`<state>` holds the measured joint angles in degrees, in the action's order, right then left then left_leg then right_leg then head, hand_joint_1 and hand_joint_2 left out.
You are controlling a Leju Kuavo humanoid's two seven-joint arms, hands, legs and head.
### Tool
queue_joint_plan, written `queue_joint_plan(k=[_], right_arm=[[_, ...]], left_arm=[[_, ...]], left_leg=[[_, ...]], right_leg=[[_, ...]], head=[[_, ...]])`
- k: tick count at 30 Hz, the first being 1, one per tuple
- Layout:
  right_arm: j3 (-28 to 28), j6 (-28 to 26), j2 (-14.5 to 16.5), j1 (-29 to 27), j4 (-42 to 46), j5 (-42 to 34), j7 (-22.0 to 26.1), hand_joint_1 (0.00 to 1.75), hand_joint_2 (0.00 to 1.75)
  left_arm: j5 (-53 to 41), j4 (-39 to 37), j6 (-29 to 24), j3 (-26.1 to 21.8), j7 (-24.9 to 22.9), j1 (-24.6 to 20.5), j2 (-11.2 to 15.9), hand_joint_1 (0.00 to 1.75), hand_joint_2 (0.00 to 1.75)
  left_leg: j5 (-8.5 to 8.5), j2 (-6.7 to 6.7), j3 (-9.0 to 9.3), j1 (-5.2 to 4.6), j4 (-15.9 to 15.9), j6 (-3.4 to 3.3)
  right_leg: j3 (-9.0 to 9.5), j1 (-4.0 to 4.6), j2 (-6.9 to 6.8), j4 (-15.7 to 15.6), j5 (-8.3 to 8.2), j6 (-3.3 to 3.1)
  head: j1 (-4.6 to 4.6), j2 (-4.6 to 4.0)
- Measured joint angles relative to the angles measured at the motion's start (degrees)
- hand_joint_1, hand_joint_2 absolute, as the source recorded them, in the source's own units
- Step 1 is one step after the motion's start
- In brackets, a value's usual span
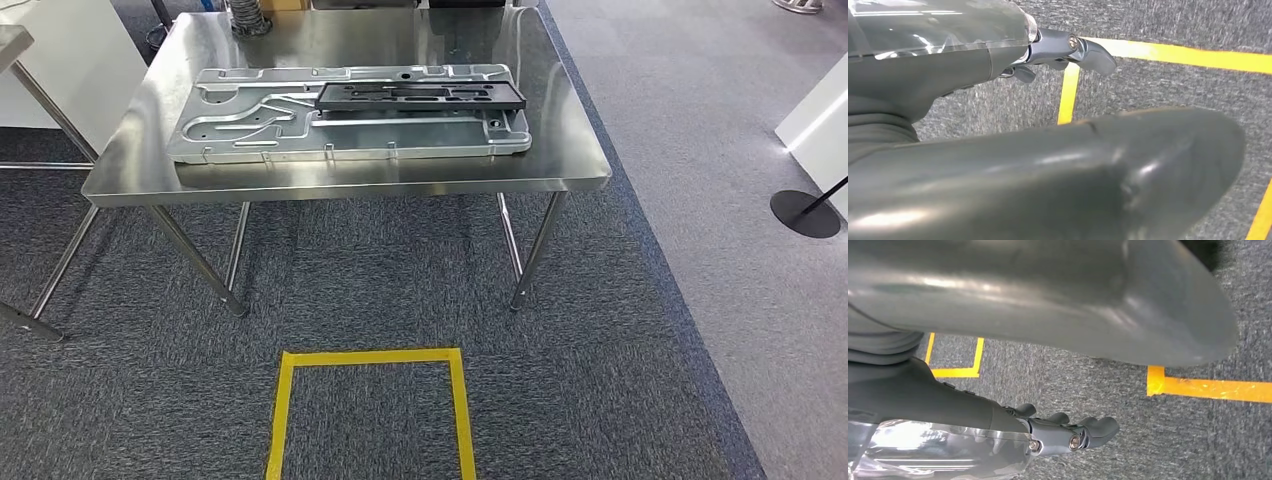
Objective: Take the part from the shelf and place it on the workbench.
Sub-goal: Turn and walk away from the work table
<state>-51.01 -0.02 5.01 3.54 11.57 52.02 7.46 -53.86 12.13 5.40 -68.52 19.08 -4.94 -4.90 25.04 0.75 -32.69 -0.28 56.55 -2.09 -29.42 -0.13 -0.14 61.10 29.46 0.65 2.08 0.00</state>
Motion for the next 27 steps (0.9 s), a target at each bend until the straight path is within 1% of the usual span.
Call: queue_joint_plan(k=[1,2,3,4,5,6,7,9,10,11,12,13,14,15,16,17,18,19,20,21,22,23,24,25,26,27], right_arm=[[-0.21,0.08,-0.02,0.13,0.01,-0.01,-0.26,0.0,0.0],[-0.43,0.12,-0.03,0.23,0.01,-0.02,-0.62,0.0,0.0],[-0.61,0.13,-0.03,0.27,0.0,-0.02,-1.01,0.0,0.0],[-0.76,0.14,-0.02,0.27,-0.02,-0.03,-1.35,0.0,0.0],[-0.9,0.15,-0.01,0.29,-0.04,-0.04,-1.59,0.0,0.0],[-1.04,0.16,0.0,0.32,-0.06,-0.08,-1.73,0.0,0.0],[-1.19,0.21,0.01,0.34,-0.08,-0.14,-1.79,0.0,0.0],[-1.48,0.35,0.01,0.38,-0.08,-0.31,-1.82,0.0,0.0],[-1.6,0.49,0.01,0.38,-0.08,-0.36,-1.81,0.0,0.0],[-1.7,0.65,0.02,0.38,-0.08,-0.39,-1.8,0.0,0.0],[-1.8,0.8,0.02,0.38,-0.08,-0.39,-1.77,0.0,0.0],[-1.88,0.93,0.03,0.38,-0.08,-0.38,-1.7,0.0,0.0],[-1.93,1.01,0.04,0.43,-0.08,-0.35,-1.61,0.0,0.0],[-1.97,1.02,0.05,0.47,-0.08,-0.31,-1.5,0.0,0.0],[-1.99,1.04,0.06,0.5,-0.08,-0.26,-1.39,0.0,0.0],[-2.01,1.06,0.07,0.53,-0.08,-0.21,-1.29,0.0,0.0],[-2.04,1.09,0.07,0.53,-0.08,-0.18,-1.22,0.0,0.0],[-2.08,1.11,0.08,0.47,-0.1,-0.16,-1.17,0.0,0.0],[-2.11,1.13,0.09,0.46,-0.14,-0.17,-1.13,0.0,0.0],[-2.15,1.14,0.1,0.45,-0.17,-0.17,-1.13,0.0,0.0],[-2.17,1.14,0.1,0.42,-0.2,-0.16,-1.11,0.0,0.0],[-2.18,1.16,0.1,0.44,-0.21,-0.14,-1.1,0.0,0.0],[-2.19,1.2,0.1,0.44,-0.21,-0.09,-1.08,0.0,0.0],[-2.19,1.28,0.11,0.43,-0.21,-0.01,-1.04,0.0,0.0],[-2.19,1.38,0.13,0.44,-0.21,0.07,-0.98,0.0,0.0],[-2.19,1.49,0.14,0.46,-0.21,0.13,-0.9,0.0,0.0]], left_arm=[[-0.06,0.0,0.05,0.02,0.02,-0.05,0.0,0.0,0.0],[-0.13,0.0,0.09,0.03,0.0,-0.09,0.01,0.0,0.0],[-0.18,0.0,0.1,0.04,-0.03,-0.13,0.01,0.0,0.0],[-0.21,0.0,0.1,0.04,-0.06,-0.14,0.04,0.0,0.0],[-0.23,0.0,0.1,0.04,-0.09,-0.13,0.08,0.0,0.0],[-0.23,0.0,0.09,0.04,-0.12,-0.1,0.1,0.0,0.0],[-0.23,0.0,0.09,0.04,-0.16,-0.07,0.13,0.0,0.0],[-0.18,0.0,0.08,0.04,-0.22,-0.06,0.13,0.0,0.0],[-0.15,0.0,0.08,0.04,-0.23,-0.06,0.13,0.0,0.0],[-0.11,0.0,0.08,0.04,-0.2,-0.07,0.14,0.0,0.0],[-0.06,0.0,0.08,0.04,-0.15,-0.08,0.15,0.0,0.0],[-0.01,0.0,0.09,0.04,-0.07,-0.12,0.17,0.0,0.0],[0.03,0.0,0.12,0.04,0.02,-0.2,0.19,0.0,0.0],[0.07,0.0,0.19,0.04,0.09,-0.35,0.21,0.0,0.0],[0.07,0.0,0.28,0.04,0.16,-0.5,0.22,0.0,0.0],[0.07,0.0,0.37,0.04,0.25,-0.61,0.22,0.0,0.0],[0.06,0.0,0.44,0.04,0.31,-0.65,0.22,0.0,0.0],[0.05,-0.01,0.47,0.04,0.34,-0.61,0.21,0.0,0.0],[0.05,-0.01,0.48,0.04,0.36,-0.59,0.2,0.0,0.0],[0.05,-0.02,0.48,0.04,0.35,-0.59,0.19,0.0,0.0],[0.06,-0.02,0.47,0.04,0.34,-0.59,0.19,0.0,0.0],[0.11,-0.02,0.45,0.03,0.34,-0.61,0.19,0.0,0.0],[0.19,-0.02,0.44,0.02,0.35,-0.6,0.19,0.0,0.0],[0.28,-0.02,0.4,0.01,0.35,-0.58,0.2,0.0,0.0],[0.4,-0.02,0.31,0.0,0.36,-0.57,0.2,0.0,0.0],[0.52,-0.02,0.19,-0.01,0.36,-0.57,0.2,0.0,0.0]], left_leg=[[-0.34,0.02,-0.42,-0.04,0.26,0.27],[-0.72,0.06,-0.72,-0.01,0.38,0.59],[-1.17,0.1,-0.91,0.05,0.36,0.93],[-1.47,0.1,-1.11,0.09,0.34,1.29],[-1.08,0.0,-1.39,0.14,0.59,1.62],[0.21,-0.14,-1.81,0.18,1.52,1.94],[2.59,-0.27,-2.54,0.29,3.71,2.25],[8.23,-0.39,-4.33,0.66,10.79,2.78],[9.9,-0.39,-4.9,0.82,14.3,3.02],[10.11,-0.38,-4.79,0.94,16.35,3.21],[9.02,-0.38,-3.76,1.04,16.49,3.35],[7.26,-0.38,-1.79,1.13,14.68,3.43],[5.82,-0.41,1.14,1.23,11.05,3.45],[5.45,-0.47,4.44,1.21,6.34,3.39],[5.72,-0.59,7.01,1.15,2.44,3.11],[6.34,-0.71,8.63,1.04,-0.4,2.77],[6.74,-0.8,9.07,0.87,-1.66,2.32],[6.35,-0.83,8.62,0.81,-1.65,1.77],[5.75,-0.68,8.03,0.83,-1.67,1.28],[5.03,-0.52,7.33,0.83,-1.63,0.73],[4.21,-0.37,6.49,0.87,-1.69,0.26],[3.42,-0.25,5.56,0.84,-1.67,-0.06],[2.64,-0.22,4.58,0.74,-1.63,-0.24],[1.85,-0.19,3.58,0.62,-1.55,-0.28],[1.07,-0.13,2.52,0.5,-1.41,-0.27],[0.39,-0.09,1.37,0.38,-1.23,-0.21]], right_leg=[[2.01,0.18,0.0,-3.32,0.13,-0.28],[3.02,0.37,0.01,-5.27,0.49,-0.49],[3.08,0.47,0.02,-5.93,0.37,-0.64],[2.77,0.34,-0.04,-6.11,-0.14,-0.88],[2.43,0.2,-0.15,-6.34,-0.74,-1.18],[1.94,0.01,-0.27,-6.56,-1.42,-1.55],[1.29,-0.16,-0.39,-6.72,-2.14,-1.83],[-0.4,-0.11,-0.47,-6.55,-3.41,-2.08],[-1.38,-0.09,-0.48,-6.37,-4.06,-2.02],[-2.39,-0.11,-0.49,-6.12,-4.66,-1.93],[-3.43,-0.16,-0.5,-5.78,-5.22,-1.8],[-4.48,-0.24,-0.49,-5.37,-5.74,-1.62],[-5.45,-0.3,-0.47,-4.91,-6.24,-1.38],[-6.3,-0.29,-0.43,-4.45,-6.73,-1.07],[-6.83,-0.26,-0.41,-4.17,-7.24,-0.71],[-7.14,-0.22,-0.4,-4.03,-7.78,-0.35],[-7.28,-0.19,-0.4,-4.1,-8.36,0.02],[-7.35,-0.24,-0.38,-4.32,-8.98,0.4],[-7.61,-0.36,-0.3,-4.24,-8.88,0.75],[-8.05,-0.47,-0.21,-3.49,-7.57,1.08],[-8.67,-0.57,-0.11,-1.74,-5.05,1.35],[-9.38,-0.65,-0.06,1.16,-1.59,1.55],[-10.09,-0.65,-0.04,4.89,1.72,1.7],[-10.56,-0.65,-0.04,8.68,3.83,1.83],[-10.57,-0.65,-0.03,11.63,4.4,1.89],[-9.79,-0.64,-0.03,13.03,3.47,1.85]], head=[[0.0,0.0],[0.0,0.0],[0.0,0.0],[-0.01,0.0],[-0.01,0.0],[-0.01,0.0],[-0.01,0.0],[-0.01,0.0],[-0.01,0.0],[-0.01,0.0],[-0.01,0.0],[-0.01,0.0],[0.0,0.0],[0.0,0.0],[0.01,0.0],[0.01,0.0],[0.0,0.0],[0.0,0.0],[-0.01,0.0],[-0.02,0.0],[-0.02,0.0],[-0.01,0.0],[-0.01,0.0],[-0.01,0.0],[-0.01,0.0],[-0.01,0.0]])
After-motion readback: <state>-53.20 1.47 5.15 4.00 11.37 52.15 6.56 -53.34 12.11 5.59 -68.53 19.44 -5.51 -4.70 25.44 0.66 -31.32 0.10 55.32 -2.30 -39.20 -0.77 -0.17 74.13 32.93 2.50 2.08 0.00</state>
